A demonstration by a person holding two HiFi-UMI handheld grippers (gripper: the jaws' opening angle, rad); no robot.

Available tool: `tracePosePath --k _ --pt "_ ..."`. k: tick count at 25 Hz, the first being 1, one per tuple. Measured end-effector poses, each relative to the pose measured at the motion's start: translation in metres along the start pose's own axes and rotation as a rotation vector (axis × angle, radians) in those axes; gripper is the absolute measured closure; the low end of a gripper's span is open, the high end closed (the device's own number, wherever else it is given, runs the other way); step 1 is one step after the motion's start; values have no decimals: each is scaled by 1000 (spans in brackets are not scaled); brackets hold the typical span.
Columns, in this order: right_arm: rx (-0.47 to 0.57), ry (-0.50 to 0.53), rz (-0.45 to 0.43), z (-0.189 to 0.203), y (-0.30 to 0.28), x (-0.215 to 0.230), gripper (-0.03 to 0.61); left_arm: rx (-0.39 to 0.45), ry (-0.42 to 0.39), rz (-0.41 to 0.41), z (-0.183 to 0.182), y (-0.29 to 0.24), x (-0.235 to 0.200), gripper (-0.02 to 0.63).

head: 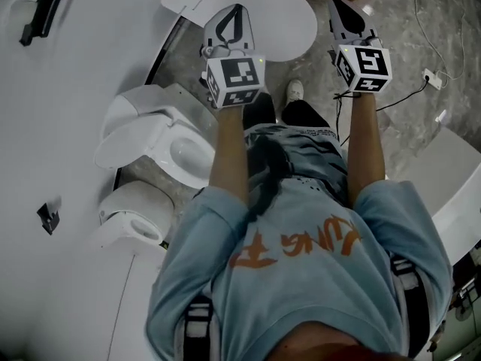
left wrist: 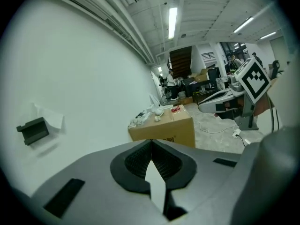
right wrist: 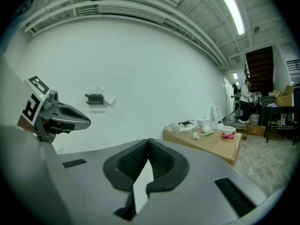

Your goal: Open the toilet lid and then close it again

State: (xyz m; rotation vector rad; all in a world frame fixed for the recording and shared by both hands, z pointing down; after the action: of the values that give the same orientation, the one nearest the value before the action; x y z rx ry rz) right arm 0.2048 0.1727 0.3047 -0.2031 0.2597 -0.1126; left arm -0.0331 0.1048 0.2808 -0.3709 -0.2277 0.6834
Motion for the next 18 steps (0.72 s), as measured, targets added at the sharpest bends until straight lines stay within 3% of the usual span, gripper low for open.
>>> tracePosePath --k 10,18 --pt "-174 20 -135 99 -27 -17 565 -187 38 73 93 -61 35 586" --pt "-325 81 -266 184 -33 -36 565 -318 6 116 169 -95 65 586"
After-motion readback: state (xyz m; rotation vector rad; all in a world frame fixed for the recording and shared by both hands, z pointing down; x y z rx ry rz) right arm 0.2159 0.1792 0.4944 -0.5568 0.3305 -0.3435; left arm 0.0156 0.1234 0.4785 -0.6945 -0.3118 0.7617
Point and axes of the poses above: the fingertips, and each gripper's own axes: y backward along the fingers, x to its right, z out of its underside, the point moved 10 cm from there along y, backward along the fingers, and after that the axes turned 15 degrees about y, right-handed, at the moved point
